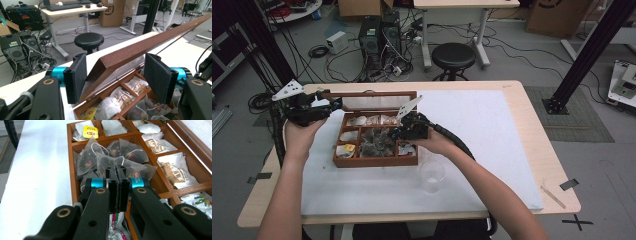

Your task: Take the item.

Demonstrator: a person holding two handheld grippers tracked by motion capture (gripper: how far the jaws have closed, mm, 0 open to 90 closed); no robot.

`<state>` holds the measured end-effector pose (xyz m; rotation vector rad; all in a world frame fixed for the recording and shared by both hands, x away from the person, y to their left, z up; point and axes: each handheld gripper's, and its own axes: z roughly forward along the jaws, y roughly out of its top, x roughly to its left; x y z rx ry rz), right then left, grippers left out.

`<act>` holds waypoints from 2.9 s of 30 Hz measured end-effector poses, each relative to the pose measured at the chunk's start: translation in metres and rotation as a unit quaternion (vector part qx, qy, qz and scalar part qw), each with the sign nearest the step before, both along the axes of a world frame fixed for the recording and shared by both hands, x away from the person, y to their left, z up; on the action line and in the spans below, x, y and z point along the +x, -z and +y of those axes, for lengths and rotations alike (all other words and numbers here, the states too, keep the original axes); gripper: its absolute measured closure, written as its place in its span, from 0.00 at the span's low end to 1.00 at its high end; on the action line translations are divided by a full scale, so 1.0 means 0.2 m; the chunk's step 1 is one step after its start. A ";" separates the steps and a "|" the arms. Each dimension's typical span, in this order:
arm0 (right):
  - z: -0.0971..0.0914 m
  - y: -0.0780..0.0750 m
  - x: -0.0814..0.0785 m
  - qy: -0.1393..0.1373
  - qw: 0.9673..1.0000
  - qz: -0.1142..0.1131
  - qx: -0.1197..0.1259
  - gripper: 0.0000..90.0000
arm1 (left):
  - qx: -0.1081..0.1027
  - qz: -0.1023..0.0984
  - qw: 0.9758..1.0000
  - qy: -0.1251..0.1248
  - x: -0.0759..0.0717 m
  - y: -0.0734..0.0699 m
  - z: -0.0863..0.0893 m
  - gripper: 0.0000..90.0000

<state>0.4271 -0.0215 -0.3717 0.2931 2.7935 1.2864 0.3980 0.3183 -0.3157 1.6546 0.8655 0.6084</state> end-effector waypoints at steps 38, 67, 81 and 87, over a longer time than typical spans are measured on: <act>-0.39 -0.24 -0.17 0.036 0.996 -0.012 0.081 1.00 | 0.002 0.000 1.000 -0.005 0.00 0.00 -0.01 0.39; -0.76 -0.20 -0.51 0.052 0.992 -0.001 0.117 1.00 | -0.001 -0.001 1.000 -0.008 -0.01 0.01 -0.01 0.39; -0.79 -0.09 -0.62 0.040 0.993 0.010 0.106 1.00 | 0.001 0.000 1.000 -0.008 -0.01 0.01 -0.01 0.39; -0.78 -0.04 -0.63 0.039 0.995 0.020 0.094 1.00 | 0.002 -0.001 1.000 -0.009 -0.01 0.01 -0.02 0.39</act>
